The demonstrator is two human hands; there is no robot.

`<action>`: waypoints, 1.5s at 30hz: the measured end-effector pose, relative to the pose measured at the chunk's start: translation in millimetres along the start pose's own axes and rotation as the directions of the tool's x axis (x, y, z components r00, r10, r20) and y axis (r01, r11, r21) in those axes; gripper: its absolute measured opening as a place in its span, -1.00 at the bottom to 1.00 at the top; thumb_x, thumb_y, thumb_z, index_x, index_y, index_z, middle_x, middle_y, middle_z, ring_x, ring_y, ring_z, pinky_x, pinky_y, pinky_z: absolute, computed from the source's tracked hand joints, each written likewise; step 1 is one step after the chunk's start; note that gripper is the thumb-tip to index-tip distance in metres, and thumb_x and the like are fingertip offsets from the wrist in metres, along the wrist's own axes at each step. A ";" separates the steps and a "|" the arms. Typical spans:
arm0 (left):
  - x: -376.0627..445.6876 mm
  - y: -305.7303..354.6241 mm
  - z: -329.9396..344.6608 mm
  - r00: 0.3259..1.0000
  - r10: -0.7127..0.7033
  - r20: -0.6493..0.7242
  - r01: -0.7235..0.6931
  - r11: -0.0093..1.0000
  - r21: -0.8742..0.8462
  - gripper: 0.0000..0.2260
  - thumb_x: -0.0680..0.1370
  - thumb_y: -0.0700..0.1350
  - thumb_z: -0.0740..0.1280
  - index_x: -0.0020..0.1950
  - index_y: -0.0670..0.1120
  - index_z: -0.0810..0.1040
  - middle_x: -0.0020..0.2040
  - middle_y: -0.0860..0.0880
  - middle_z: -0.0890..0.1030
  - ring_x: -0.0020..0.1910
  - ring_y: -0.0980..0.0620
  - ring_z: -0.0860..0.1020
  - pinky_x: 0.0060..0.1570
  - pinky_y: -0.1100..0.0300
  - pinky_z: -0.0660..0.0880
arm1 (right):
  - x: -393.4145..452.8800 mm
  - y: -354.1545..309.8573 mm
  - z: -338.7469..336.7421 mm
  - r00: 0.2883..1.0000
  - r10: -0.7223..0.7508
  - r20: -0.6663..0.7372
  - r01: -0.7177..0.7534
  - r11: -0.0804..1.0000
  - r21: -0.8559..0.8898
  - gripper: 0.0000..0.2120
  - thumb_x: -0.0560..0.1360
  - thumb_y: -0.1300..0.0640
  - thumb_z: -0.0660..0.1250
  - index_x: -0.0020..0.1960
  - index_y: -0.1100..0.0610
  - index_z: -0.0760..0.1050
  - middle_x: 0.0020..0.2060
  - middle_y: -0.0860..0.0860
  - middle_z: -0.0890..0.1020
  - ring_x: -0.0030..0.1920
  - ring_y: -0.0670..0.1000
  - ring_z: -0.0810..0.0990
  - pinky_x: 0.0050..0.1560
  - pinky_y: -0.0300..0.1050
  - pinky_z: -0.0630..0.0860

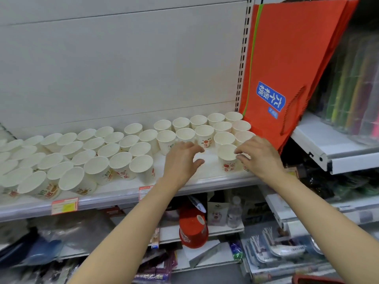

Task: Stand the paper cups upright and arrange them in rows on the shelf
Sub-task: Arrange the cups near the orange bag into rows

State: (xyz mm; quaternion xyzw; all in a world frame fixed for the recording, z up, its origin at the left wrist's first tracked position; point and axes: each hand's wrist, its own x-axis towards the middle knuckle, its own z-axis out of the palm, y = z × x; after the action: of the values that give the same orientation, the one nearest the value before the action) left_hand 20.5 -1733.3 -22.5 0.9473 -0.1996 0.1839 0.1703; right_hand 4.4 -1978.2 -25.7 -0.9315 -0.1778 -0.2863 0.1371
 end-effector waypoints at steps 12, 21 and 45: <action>-80.3 -135.4 -68.8 0.937 -0.298 -0.181 0.311 0.949 0.047 -0.81 0.39 -0.05 0.51 -0.04 0.01 0.62 -0.12 0.06 0.57 -0.12 -0.04 0.51 -0.17 0.09 0.42 | 37.2 -107.1 73.8 0.965 -0.253 -0.061 0.261 0.945 0.198 -0.95 0.36 0.15 0.46 -0.20 0.11 0.62 -0.28 -0.04 0.62 -0.15 0.04 0.48 -0.15 -0.07 0.41; -56.1 -172.9 -82.9 0.960 -0.273 -0.060 0.276 0.959 0.065 -0.93 0.50 -0.05 0.42 -0.04 0.09 0.65 -0.14 0.12 0.59 -0.09 0.04 0.52 -0.23 0.18 0.32 | 67.0 -194.9 124.1 0.920 -0.389 0.043 0.372 0.904 0.209 -0.97 0.36 0.15 0.42 -0.21 0.10 0.59 -0.29 -0.04 0.58 -0.14 0.11 0.45 -0.19 -0.01 0.38; 13.8 -121.5 -29.8 0.962 0.049 0.269 -0.041 0.998 -0.038 -0.83 0.44 0.05 0.46 -0.01 0.06 0.64 -0.04 0.09 0.64 -0.08 0.06 0.57 -0.21 0.16 0.41 | 59.0 -92.2 67.5 0.953 0.169 0.252 -0.129 0.978 -0.165 -0.95 0.41 0.09 0.43 -0.13 0.05 0.63 -0.22 -0.04 0.62 -0.06 0.05 0.43 -0.07 -0.07 0.20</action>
State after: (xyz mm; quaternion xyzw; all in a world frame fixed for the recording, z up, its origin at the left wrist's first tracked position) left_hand 77.4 -1621.1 -20.9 0.9559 -0.2453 0.0539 0.1523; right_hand 44.9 -1856.3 -31.1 -0.9797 -0.1020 -0.1603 0.0645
